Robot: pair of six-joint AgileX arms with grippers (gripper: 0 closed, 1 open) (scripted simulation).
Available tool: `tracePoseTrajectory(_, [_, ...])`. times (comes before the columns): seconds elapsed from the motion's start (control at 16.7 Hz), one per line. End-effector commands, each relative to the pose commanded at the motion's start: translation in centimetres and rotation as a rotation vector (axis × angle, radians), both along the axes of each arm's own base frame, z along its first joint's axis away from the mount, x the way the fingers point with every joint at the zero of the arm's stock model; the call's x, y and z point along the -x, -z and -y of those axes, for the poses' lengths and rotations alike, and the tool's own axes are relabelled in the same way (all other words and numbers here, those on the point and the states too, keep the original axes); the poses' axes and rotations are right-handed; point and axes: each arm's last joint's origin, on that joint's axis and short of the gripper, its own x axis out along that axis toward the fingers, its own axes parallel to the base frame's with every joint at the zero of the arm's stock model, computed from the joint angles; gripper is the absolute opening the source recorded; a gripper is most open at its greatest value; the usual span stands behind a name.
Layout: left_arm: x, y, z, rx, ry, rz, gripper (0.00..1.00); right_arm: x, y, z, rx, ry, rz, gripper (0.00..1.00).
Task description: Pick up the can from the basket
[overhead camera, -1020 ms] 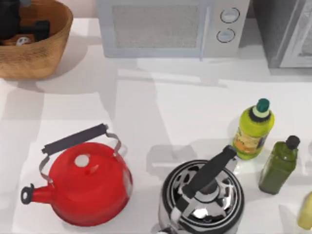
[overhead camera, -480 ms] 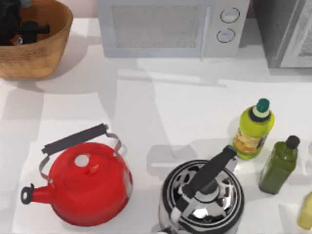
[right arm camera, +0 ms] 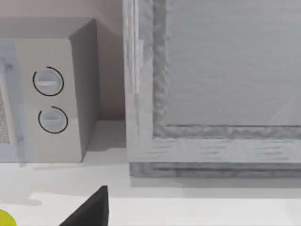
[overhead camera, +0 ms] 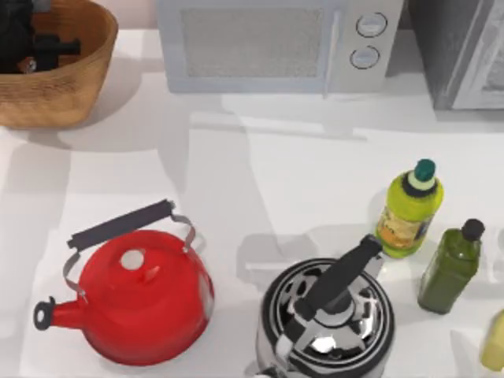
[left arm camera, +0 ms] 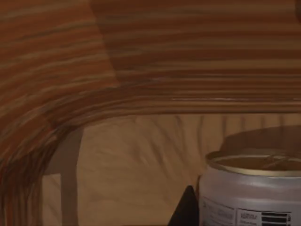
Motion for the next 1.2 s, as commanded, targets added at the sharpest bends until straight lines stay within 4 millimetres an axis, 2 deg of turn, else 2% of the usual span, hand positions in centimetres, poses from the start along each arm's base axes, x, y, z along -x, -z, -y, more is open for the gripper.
tracePoseTrajectory(0.18, [0.0, 0.0, 0.0, 0.000, 0.000, 0.000, 0.00, 0.0, 0.0, 0.0, 0.000, 0.000, 0.000, 1.00])
tracePoseTrajectory(0.24, [0.0, -1.8, -0.1, -0.008, 0.001, 0.039, 0.00, 0.0, 0.0, 0.0, 0.000, 0.000, 0.000, 1.00])
tracePoseTrajectory(0.42, [0.3, -2.5, -0.2, -0.018, -0.008, 0.051, 0.00, 0.0, 0.0, 0.0, 0.000, 0.000, 0.000, 1.00])
tracePoseTrajectory(0.54, [1.1, -4.2, -0.2, -0.039, -0.021, 0.079, 0.00, 0.0, 0.0, 0.0, 0.000, 0.000, 0.000, 1.00])
tracePoseTrajectory(0.72, [3.5, -8.3, 0.2, -0.082, -0.039, 0.151, 0.00, 0.0, 0.0, 0.0, 0.000, 0.000, 0.000, 1.00])
tracePoseTrajectory(0.84, [6.5, -11.7, 0.9, -0.111, -0.046, 0.221, 0.00, 0.0, 0.0, 0.0, 0.000, 0.000, 0.000, 1.00])
tracePoseTrajectory(0.96, [10.7, -15.2, 1.6, -0.136, -0.052, 0.312, 0.00, 0.0, 0.0, 0.0, 0.000, 0.000, 0.000, 1.00])
tracePoseTrajectory(1.08, [15.9, -18.1, 2.3, -0.154, -0.057, 0.420, 0.00, 0.0, 0.0, 0.0, 0.000, 0.000, 0.000, 1.00])
tracePoseTrajectory(1.2, [21.8, -19.8, 2.9, -0.162, -0.063, 0.541, 0.00, 0.0, 0.0, 0.0, 0.000, 0.000, 0.000, 1.00])
